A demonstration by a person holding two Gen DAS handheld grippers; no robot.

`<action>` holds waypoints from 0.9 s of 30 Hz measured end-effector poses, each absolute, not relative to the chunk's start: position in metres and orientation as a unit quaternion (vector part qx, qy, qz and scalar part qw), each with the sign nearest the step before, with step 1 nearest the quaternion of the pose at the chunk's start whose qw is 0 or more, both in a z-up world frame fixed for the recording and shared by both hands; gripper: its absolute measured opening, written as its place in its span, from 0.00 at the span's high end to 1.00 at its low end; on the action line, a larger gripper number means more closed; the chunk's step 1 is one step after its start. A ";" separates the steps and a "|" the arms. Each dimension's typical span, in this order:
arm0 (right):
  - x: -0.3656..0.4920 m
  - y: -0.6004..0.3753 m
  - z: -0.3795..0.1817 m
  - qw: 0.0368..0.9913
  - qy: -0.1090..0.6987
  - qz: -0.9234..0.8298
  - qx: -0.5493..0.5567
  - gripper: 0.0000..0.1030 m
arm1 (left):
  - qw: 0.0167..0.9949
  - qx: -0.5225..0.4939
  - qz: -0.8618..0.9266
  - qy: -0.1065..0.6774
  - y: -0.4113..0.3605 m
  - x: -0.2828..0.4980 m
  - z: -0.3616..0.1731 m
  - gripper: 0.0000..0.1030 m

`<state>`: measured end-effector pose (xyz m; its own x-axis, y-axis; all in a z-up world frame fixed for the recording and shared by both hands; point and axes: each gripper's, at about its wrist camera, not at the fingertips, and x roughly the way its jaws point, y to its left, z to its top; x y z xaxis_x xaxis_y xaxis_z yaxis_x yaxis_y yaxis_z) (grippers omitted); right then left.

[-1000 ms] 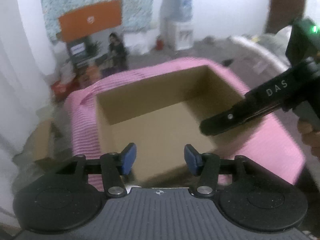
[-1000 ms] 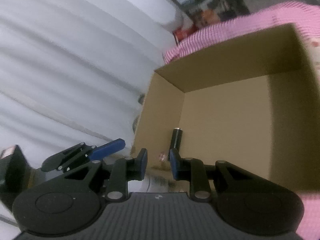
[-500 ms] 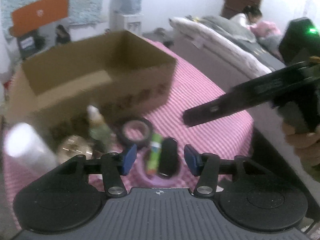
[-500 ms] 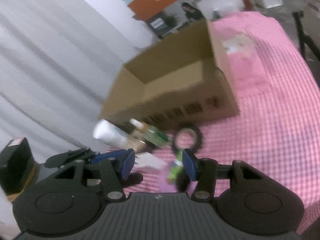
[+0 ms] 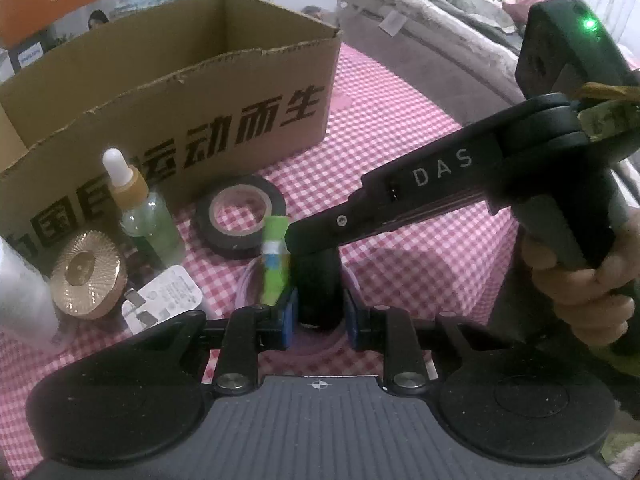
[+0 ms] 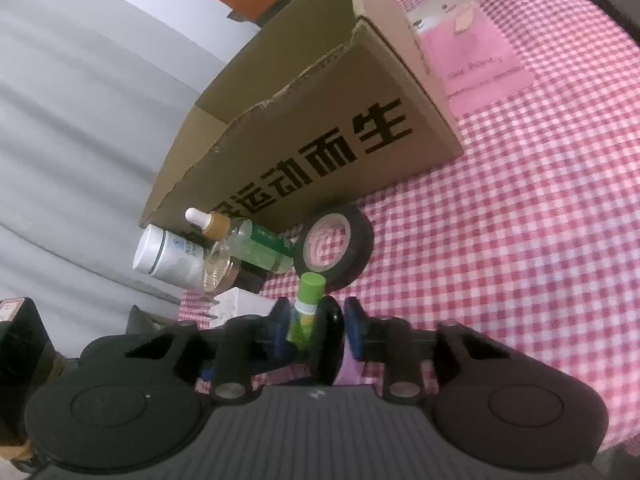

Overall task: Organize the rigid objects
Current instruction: 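Return to the pink cup and grasp the black oval case with the right tool, then carry the black oval case into the box and release it from the right tool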

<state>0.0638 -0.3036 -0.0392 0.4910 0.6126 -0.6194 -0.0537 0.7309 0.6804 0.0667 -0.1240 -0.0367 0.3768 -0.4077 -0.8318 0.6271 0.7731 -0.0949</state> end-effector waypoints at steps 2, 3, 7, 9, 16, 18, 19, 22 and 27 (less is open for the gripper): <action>0.064 -0.302 -0.038 0.810 0.459 0.207 0.300 0.83 | 0.821 0.119 -0.315 0.461 -0.122 0.066 -0.037 0.76; 0.063 -0.302 -0.037 0.813 0.458 0.208 0.295 0.84 | 0.821 0.120 -0.315 0.461 -0.123 0.066 -0.037 0.75; 0.060 -0.302 -0.031 0.819 0.450 0.216 0.283 0.84 | 0.821 0.128 -0.316 0.458 -0.125 0.065 -0.037 0.73; 0.057 -0.301 -0.028 0.820 0.447 0.221 0.280 0.84 | 0.822 0.133 -0.312 0.458 -0.128 0.067 -0.037 0.73; 0.058 -0.299 -0.033 0.815 0.452 0.230 0.280 0.84 | 0.822 0.137 -0.302 0.463 -0.133 0.070 -0.045 0.74; 0.060 -0.300 -0.037 0.811 0.456 0.230 0.285 0.84 | 0.823 0.141 -0.302 0.461 -0.134 0.069 -0.046 0.74; 0.060 -0.299 -0.038 0.811 0.457 0.230 0.285 0.84 | 0.824 0.142 -0.301 0.459 -0.134 0.069 -0.045 0.74; 0.061 -0.298 -0.039 0.811 0.456 0.231 0.284 0.84 | 0.826 0.143 -0.297 0.456 -0.134 0.069 -0.046 0.74; 0.059 -0.295 -0.037 0.814 0.454 0.230 0.278 0.83 | 0.831 0.154 -0.290 0.448 -0.136 0.064 -0.044 0.75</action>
<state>0.0588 -0.2946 -0.0373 0.4813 0.6275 -0.6120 -0.1216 0.7393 0.6623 0.0642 -0.1357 -0.0438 0.4301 -0.3429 -0.8351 0.6200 0.7846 -0.0029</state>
